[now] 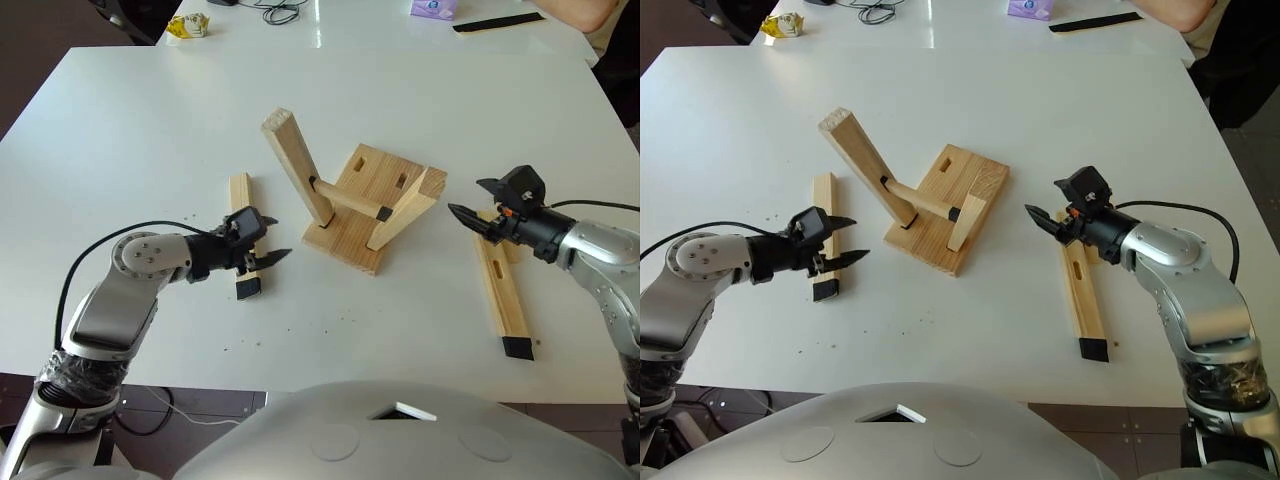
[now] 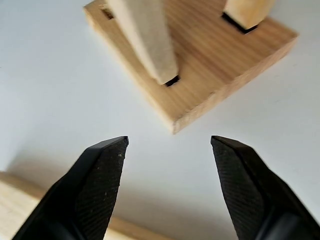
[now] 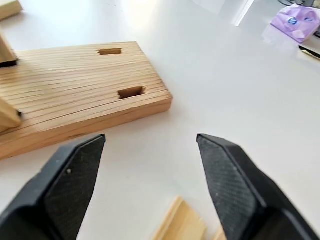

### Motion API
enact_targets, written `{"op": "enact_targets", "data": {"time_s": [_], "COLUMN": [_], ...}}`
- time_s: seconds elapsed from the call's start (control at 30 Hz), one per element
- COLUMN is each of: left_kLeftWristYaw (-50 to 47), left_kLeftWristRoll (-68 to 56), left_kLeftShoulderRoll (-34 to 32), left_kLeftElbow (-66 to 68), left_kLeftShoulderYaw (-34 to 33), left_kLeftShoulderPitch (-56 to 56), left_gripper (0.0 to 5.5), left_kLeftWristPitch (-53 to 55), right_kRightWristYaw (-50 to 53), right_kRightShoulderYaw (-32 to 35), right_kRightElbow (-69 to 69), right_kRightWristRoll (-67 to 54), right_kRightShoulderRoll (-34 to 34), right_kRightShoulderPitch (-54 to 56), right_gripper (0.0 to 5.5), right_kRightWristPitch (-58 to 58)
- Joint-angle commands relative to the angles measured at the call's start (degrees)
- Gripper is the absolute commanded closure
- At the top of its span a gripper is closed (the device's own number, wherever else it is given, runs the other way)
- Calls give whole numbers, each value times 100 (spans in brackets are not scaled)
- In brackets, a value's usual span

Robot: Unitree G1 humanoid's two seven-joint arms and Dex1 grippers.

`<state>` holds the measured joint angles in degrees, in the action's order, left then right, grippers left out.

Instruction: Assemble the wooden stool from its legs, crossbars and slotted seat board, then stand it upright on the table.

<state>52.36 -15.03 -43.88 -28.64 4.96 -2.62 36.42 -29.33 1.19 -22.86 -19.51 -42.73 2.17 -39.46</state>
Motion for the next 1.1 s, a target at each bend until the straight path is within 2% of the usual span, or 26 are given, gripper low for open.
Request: {"op": "enact_targets", "data": {"time_s": [0.03, 0.23, 0.33, 0.5, 0.7, 0.8, 0.93, 1.1], "left_kLeftWristYaw": [-148, -642, -875, -1135, -1357, -1314, -1239, -1236], "left_kLeftWristRoll": [-798, -1590, -1592, -728, 168, 530, 751, 863], "left_kLeftShoulderRoll": [366, 960, 1127, 957, 959, 817, 625, 524], "left_kLeftElbow": [-440, -778, -904, -732, -139, 161, 414, 563], "left_kLeftShoulderYaw": [145, 254, 673, 1775, 2520, 2619, 2440, 2174], "left_kLeftShoulderPitch": [464, 960, 966, 743, 680, 699, 688, 657], "left_gripper": [242, 242, 242, 242, 242, 242, 242, 242], "left_kLeftWristPitch": [1231, 2423, 2484, 1598, 713, 263, -81, -253], "right_kRightWristYaw": [128, 146, 149, 159, 187, -12, -488, -1055], "right_kRightShoulderYaw": [-394, -876, -1010, -1124, -1267, -1545, -1773, -1872], "right_kRightElbow": [1596, 3984, 5066, 6859, 8472, 8834, 8873, 8471], "right_kRightWristRoll": [735, 1590, 1854, 2162, 2599, 2958, 3234, 3310], "right_kRightShoulderRoll": [358, 952, 1326, 2004, 2505, 2504, 2277, 1670], "right_kRightShoulderPitch": [1113, 2395, 2987, 4045, 4719, 4572, 4224, 3624], "right_gripper": [210, 210, 210, 210, 210, 210, 210, 210], "right_kRightWristPitch": [935, 2411, 3018, 3884, 4661, 4943, 5271, 5532]}}
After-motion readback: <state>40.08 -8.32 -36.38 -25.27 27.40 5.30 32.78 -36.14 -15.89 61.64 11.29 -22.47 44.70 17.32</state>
